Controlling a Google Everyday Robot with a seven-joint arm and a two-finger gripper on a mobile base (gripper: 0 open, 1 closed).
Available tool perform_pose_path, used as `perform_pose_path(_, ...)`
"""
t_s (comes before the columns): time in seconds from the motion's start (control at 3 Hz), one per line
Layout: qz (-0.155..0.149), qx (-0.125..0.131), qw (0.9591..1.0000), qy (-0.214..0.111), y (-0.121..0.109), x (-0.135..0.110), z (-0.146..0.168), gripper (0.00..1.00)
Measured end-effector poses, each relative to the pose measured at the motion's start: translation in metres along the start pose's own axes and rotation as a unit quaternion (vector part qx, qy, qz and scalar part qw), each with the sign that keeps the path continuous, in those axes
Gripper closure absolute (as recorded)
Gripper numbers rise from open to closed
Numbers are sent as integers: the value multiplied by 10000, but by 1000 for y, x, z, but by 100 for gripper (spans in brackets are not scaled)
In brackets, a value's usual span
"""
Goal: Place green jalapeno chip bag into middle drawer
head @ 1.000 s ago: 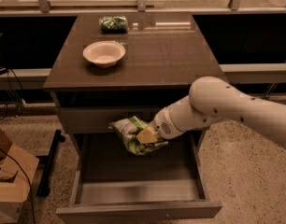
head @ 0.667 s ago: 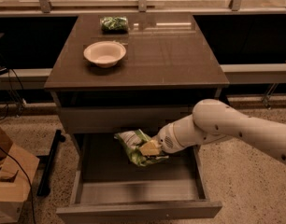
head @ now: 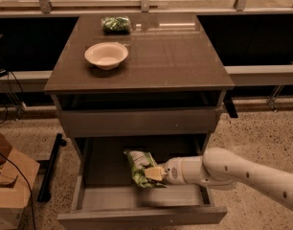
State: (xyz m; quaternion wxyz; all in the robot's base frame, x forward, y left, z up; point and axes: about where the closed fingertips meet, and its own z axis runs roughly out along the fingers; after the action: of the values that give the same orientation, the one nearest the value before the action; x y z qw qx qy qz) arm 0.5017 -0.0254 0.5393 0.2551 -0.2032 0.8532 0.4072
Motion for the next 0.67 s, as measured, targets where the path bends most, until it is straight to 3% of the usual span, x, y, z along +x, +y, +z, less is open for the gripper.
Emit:
perform_pose_path(0.33,574,-242,9975,-345,-31,31,24,100)
perform_pose_path(0.67,1098,-363,9925,-388,-57,64,45,81)
